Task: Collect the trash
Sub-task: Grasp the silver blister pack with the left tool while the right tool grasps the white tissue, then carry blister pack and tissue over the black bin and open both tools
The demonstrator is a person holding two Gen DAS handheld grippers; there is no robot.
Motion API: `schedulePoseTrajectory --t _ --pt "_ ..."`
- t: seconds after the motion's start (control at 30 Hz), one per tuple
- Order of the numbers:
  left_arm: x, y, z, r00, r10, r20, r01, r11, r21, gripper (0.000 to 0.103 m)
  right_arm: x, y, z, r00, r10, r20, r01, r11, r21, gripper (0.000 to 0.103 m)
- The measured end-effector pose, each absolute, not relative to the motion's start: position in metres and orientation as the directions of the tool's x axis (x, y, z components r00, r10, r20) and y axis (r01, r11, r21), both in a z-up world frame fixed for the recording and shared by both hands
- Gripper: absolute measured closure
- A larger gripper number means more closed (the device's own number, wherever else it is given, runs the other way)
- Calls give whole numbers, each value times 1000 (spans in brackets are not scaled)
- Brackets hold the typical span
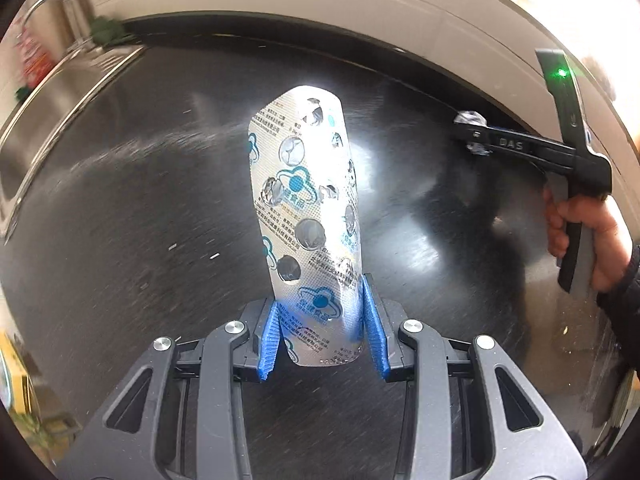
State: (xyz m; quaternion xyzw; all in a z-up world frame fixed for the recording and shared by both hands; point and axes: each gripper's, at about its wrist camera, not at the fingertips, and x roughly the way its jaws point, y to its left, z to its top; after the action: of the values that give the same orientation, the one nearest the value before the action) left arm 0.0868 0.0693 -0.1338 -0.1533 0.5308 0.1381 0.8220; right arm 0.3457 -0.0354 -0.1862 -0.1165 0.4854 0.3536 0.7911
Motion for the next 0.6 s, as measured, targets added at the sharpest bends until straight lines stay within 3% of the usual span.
schedulePoseTrajectory --t 0.23,0.6 --pt "49 82 -123 414 112 -903 -429 899 -85 66 291 -42 -153 310 403 -861 -683 725 93 64" --pt "-1 86 -102 466 151 -872 -382 923 -45 66 126 -54 -77 356 400 -844 -710 703 34 64"
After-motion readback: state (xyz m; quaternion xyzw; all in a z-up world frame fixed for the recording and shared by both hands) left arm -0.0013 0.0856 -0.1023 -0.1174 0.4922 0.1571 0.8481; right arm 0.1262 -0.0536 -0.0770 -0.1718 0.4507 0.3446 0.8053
